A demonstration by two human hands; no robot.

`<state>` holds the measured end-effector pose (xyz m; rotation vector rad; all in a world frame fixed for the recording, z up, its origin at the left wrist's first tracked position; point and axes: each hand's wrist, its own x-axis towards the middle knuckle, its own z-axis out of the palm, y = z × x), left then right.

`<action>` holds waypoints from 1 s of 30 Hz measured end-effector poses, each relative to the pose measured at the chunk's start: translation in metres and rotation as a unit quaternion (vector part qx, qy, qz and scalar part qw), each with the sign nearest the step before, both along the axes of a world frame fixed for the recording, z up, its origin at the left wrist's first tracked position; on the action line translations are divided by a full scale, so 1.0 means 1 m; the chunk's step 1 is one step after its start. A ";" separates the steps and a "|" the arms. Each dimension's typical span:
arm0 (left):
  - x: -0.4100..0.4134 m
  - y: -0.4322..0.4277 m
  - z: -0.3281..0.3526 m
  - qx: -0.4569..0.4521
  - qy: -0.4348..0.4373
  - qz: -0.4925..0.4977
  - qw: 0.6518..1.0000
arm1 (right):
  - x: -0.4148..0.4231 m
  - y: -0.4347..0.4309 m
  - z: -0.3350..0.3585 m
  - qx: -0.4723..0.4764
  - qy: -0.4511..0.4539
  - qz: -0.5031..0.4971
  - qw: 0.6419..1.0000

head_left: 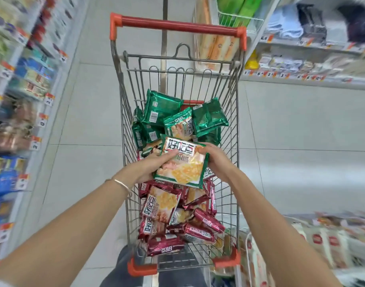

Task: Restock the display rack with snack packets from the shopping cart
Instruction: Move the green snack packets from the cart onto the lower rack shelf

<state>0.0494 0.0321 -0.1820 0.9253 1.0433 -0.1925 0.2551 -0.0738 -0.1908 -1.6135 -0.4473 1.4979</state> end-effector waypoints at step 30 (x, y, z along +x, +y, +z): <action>-0.040 -0.009 0.022 0.101 0.049 0.229 0.967 | 0.037 0.019 0.033 0.104 -0.314 -0.181 0.926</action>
